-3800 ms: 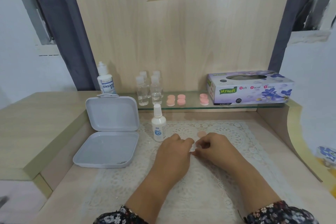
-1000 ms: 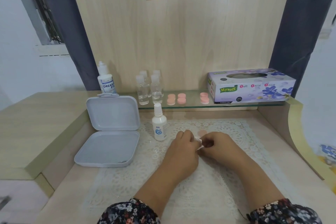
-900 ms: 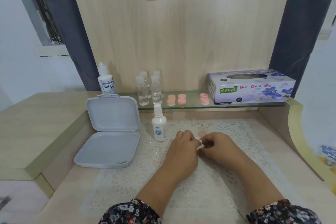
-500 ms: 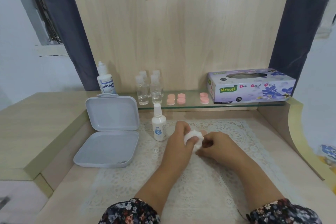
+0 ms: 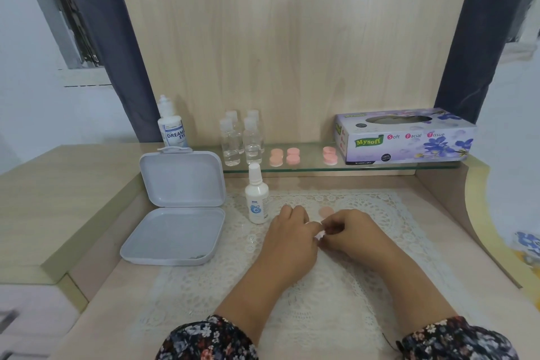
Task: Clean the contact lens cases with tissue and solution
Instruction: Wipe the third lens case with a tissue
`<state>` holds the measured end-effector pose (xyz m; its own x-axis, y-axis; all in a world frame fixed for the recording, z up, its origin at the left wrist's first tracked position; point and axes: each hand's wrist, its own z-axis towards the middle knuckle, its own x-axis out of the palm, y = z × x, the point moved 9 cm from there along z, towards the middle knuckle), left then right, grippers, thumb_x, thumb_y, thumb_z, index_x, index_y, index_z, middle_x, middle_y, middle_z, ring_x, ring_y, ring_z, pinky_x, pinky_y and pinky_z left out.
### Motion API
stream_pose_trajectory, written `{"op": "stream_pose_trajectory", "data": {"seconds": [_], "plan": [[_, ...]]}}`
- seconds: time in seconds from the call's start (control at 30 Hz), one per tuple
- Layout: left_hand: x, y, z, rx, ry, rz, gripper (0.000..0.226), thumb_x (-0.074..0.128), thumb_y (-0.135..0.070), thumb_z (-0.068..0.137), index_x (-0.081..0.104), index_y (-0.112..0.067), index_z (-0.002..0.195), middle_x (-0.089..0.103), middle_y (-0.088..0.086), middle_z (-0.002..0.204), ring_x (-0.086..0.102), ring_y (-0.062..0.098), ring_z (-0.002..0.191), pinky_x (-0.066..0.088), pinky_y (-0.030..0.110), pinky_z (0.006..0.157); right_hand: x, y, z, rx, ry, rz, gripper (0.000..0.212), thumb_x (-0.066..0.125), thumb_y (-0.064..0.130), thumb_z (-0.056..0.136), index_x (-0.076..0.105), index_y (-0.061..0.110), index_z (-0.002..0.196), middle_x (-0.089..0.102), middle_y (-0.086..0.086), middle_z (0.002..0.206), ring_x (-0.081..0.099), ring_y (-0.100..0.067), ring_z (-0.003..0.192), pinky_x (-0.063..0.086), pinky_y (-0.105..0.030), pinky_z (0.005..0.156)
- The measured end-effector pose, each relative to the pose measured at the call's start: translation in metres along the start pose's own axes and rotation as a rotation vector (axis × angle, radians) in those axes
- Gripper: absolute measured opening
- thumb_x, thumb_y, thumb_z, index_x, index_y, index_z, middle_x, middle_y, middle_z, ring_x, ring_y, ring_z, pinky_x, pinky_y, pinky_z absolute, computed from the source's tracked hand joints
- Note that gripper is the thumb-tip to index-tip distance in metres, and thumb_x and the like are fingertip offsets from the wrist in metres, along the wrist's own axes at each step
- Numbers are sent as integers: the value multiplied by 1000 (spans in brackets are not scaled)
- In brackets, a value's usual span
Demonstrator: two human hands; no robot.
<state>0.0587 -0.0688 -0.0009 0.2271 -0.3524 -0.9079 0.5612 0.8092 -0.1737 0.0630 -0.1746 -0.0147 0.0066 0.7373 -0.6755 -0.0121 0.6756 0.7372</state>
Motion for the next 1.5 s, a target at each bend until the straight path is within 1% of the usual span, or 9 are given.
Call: {"op": "stream_pose_trajectory", "data": {"seconds": [0.13,0.37,0.57,0.8,0.97,1.13,1.23,1.33,1.5], "plan": [[5,11,4,-86,4,-126,30,42,-19,98,59,-20,123,46,-2,114,33,17,108,32,29,94,0,-1,1,-1,-8,22,6,76,19,76,73,15,77,63,0,71,51,-5,59,38,-9,49],[-30,32,-8,-192,-406,-412,27,53,1,88,67,-13,106,55,-2,102,51,10,95,39,11,80,0,-5,4,24,2,-7,20,80,23,76,72,23,95,65,9,82,59,-1,70,38,-11,57],[-15,5,-5,-27,-216,-285,35,58,3,79,61,-16,109,47,-2,88,47,16,78,41,28,64,2,-3,3,10,5,-2,11,78,24,74,73,16,79,70,-4,79,61,-12,67,46,-20,61],[-16,-20,-10,174,-231,-49,34,72,-4,62,65,-15,93,48,-1,64,41,16,62,30,22,54,1,-3,2,9,13,-3,6,71,14,75,74,19,75,72,-4,77,68,-22,79,54,-31,68],[-5,-5,-5,-25,-131,-121,29,47,-11,91,48,-19,118,46,1,99,38,18,84,28,26,68,0,-1,2,12,-1,7,5,73,17,75,74,20,72,71,-5,77,63,-16,69,51,-30,66],[2,10,2,-174,-105,-406,20,46,-9,92,48,-22,107,49,-2,102,47,15,91,42,24,74,1,-1,1,0,-10,20,7,75,22,75,72,21,69,65,0,68,53,-9,58,41,-22,56],[-13,35,-5,-338,-312,-739,31,47,-1,91,47,-32,93,54,-9,99,52,4,90,41,12,73,0,-3,4,3,-10,-10,11,79,24,75,72,20,82,68,3,80,59,-7,68,43,-16,59],[-31,41,-13,-252,-466,-620,31,53,-2,89,55,-31,98,59,-7,100,56,7,94,45,19,77,1,-4,5,8,-7,1,18,80,24,76,72,22,91,68,5,85,61,-6,73,42,-13,58],[-8,3,-10,0,-178,-233,24,55,-10,88,61,-15,111,55,5,94,53,22,77,46,33,64,3,-6,6,8,15,33,26,73,20,77,58,17,56,51,6,53,41,-4,47,31,-12,44]]}}
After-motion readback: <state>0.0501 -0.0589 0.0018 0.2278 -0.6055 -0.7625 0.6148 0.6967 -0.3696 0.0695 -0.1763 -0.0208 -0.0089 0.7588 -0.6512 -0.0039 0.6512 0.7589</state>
